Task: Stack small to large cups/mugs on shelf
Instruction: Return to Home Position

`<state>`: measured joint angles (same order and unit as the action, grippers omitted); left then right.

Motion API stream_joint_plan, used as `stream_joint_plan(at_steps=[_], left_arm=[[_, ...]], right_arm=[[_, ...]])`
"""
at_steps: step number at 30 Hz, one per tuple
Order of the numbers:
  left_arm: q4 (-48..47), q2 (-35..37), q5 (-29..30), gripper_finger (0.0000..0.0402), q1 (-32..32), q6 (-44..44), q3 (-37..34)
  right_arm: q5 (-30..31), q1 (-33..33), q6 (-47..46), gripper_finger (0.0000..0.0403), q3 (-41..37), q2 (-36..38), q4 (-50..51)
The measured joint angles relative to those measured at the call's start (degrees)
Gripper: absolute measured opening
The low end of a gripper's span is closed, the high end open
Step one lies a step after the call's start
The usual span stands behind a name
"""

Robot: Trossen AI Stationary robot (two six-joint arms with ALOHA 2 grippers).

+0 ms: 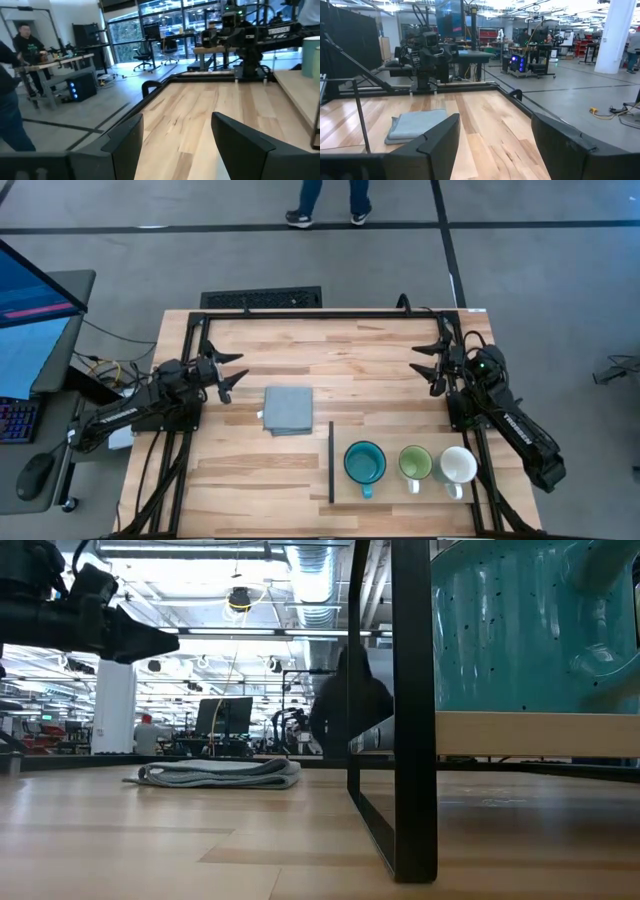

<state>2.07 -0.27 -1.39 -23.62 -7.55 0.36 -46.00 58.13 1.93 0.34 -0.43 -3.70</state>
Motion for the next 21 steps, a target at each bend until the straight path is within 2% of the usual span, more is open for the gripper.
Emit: stream_joint_plan(at_steps=[21], left_arm=[[-0.1,0.0,0.7,0.0226,0.0,0.1,0.0]], right_arm=[[0.0,0.0,0.0,0.0270,0.0,0.0,0.0]])
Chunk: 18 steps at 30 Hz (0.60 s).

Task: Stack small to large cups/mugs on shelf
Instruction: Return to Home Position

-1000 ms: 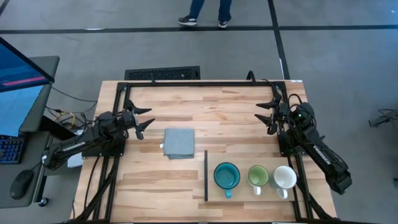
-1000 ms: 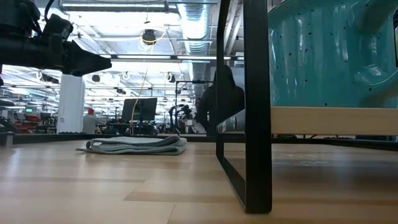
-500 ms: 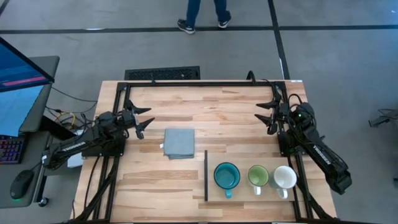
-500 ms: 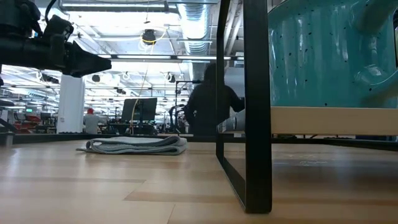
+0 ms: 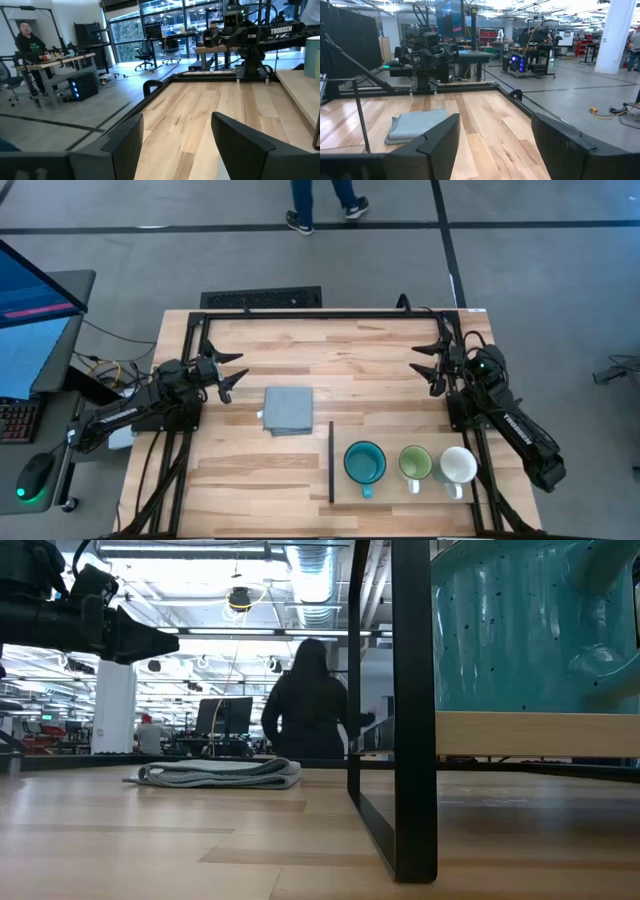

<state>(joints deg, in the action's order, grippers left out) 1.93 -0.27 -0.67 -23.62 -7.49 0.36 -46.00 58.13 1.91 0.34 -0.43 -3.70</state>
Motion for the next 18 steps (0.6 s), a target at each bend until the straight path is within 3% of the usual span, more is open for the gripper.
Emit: stream_joint_plan(at_steps=[18], left_arm=[[0.0,0.0,0.0,0.0226,0.0,-0.2,0.0]], right_arm=[[0.0,0.0,0.0,0.0270,0.0,0.0,0.0]])
